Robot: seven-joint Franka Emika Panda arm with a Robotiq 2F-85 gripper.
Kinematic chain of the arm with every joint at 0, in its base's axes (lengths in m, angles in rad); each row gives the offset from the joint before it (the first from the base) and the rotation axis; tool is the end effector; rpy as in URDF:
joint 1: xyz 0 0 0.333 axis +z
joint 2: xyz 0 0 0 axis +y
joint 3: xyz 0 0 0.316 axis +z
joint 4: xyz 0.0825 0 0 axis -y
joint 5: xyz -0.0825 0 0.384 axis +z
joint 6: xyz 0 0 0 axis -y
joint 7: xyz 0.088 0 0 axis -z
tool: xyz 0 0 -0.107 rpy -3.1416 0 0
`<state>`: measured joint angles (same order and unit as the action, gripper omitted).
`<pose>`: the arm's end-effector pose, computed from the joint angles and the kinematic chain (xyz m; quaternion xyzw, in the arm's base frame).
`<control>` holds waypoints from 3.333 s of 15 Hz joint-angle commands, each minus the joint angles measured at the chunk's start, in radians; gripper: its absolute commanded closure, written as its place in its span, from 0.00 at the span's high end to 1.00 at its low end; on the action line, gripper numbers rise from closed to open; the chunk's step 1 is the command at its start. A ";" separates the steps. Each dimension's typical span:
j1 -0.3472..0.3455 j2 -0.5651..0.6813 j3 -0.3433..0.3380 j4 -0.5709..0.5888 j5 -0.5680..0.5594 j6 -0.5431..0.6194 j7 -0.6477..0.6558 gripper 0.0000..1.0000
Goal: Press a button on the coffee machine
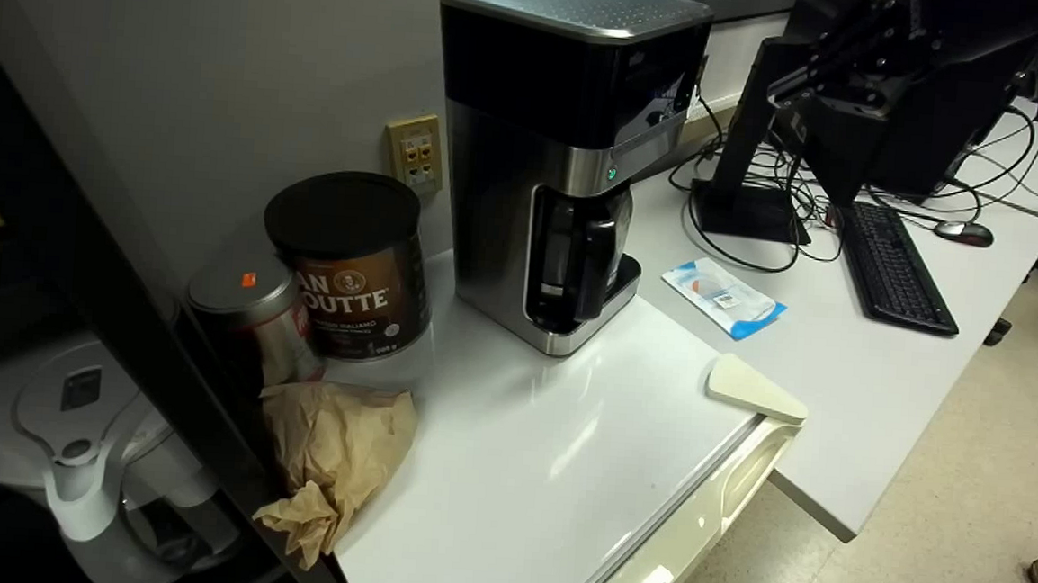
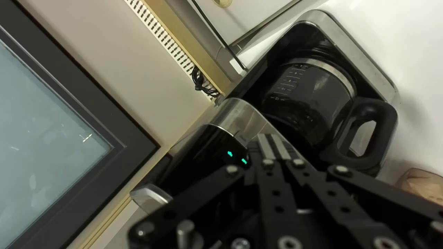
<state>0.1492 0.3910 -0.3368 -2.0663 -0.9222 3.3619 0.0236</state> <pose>0.6144 -0.0136 0.3252 0.8325 0.3801 0.3594 0.1826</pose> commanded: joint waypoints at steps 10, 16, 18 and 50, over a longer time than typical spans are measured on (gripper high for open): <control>0.150 0.209 -0.101 0.156 0.157 0.072 0.005 0.00; 0.152 0.254 -0.097 0.219 0.193 0.068 0.006 0.00; 0.148 0.265 -0.093 0.235 0.200 0.067 0.005 0.00; 0.474 0.123 -0.419 -0.084 0.205 0.161 -0.081 0.00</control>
<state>0.5319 0.5444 -0.6714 -2.0800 -0.7374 3.4951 -0.0138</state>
